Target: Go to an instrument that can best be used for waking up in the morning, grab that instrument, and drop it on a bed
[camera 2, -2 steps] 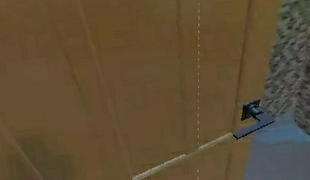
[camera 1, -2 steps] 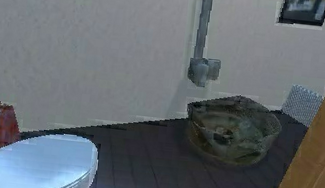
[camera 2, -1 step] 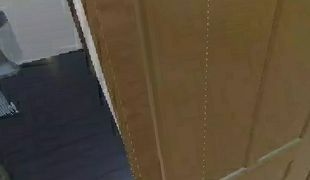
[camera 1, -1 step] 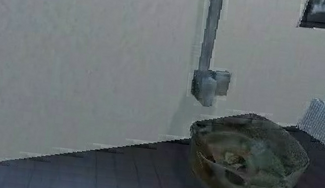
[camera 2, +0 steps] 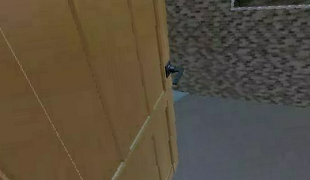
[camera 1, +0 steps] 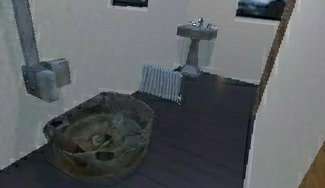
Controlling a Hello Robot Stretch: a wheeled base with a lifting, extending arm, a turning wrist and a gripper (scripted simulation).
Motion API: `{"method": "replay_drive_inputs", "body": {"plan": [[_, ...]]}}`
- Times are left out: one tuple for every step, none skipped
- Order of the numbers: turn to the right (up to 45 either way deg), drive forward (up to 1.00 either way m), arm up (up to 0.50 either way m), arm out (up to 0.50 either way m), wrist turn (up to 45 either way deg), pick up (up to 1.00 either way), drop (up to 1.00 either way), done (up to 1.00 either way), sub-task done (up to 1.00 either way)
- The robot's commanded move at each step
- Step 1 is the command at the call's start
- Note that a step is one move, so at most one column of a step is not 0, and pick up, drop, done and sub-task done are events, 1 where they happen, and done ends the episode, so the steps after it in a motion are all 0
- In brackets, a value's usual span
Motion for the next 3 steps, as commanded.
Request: {"method": "replay_drive_inputs", "body": {"plan": [[15.0, 0.00, 0.00, 0.00, 0.0, 0.00, 0.00, 0.00, 0.00], [0.0, 0.15, 0.00, 0.00, 0.0, 0.00, 0.00, 0.00, 0.00], [3.0, 0.00, 0.00, 0.00, 0.0, 0.00, 0.00, 0.00, 0.00]]}}
